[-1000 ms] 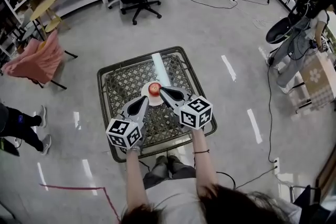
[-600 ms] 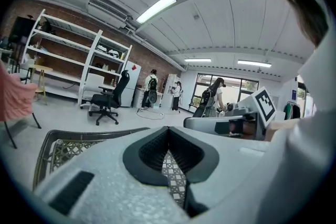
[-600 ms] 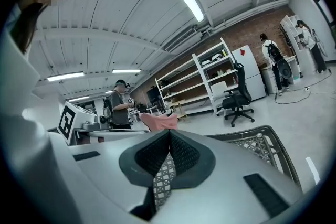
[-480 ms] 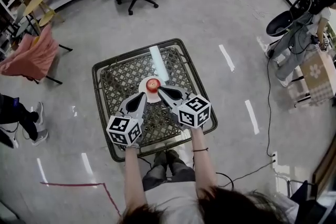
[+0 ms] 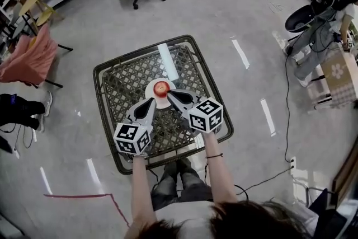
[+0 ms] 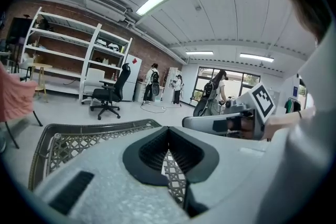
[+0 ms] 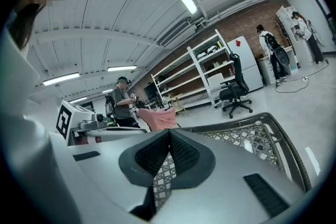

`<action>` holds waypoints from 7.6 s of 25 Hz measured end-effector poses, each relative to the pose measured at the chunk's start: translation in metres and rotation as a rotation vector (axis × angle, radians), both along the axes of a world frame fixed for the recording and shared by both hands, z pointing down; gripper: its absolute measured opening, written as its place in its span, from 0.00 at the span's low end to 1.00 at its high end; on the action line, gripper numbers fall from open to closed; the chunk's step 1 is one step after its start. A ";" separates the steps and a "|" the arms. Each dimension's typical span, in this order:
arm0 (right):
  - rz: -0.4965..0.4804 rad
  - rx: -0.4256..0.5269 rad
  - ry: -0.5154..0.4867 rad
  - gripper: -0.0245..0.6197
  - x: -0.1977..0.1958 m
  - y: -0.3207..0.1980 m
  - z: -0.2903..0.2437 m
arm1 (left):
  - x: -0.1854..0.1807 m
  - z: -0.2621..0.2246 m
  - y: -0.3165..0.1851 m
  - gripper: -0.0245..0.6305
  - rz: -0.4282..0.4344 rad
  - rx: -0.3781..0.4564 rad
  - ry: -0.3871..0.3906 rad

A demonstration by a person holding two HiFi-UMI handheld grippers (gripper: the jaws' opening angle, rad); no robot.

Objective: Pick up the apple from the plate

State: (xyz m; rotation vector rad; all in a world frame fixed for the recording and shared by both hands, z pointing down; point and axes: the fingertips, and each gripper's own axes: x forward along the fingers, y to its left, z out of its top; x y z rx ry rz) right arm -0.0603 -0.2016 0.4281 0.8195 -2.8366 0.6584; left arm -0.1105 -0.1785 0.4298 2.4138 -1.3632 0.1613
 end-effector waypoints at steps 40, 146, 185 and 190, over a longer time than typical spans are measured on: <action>0.027 -0.109 -0.019 0.05 0.021 -0.058 0.136 | -0.006 0.143 -0.063 0.32 0.058 -0.084 -0.114; 0.065 -0.138 -0.018 0.05 0.039 -0.060 0.143 | 0.025 0.149 -0.086 0.65 0.224 0.004 -0.237; -0.034 -0.056 -0.077 0.05 0.018 0.005 -0.008 | 0.003 -0.009 0.001 0.65 0.020 0.071 -0.101; -0.046 -0.042 -0.081 0.05 0.012 0.012 -0.018 | -0.002 -0.024 0.006 0.65 0.007 0.092 -0.096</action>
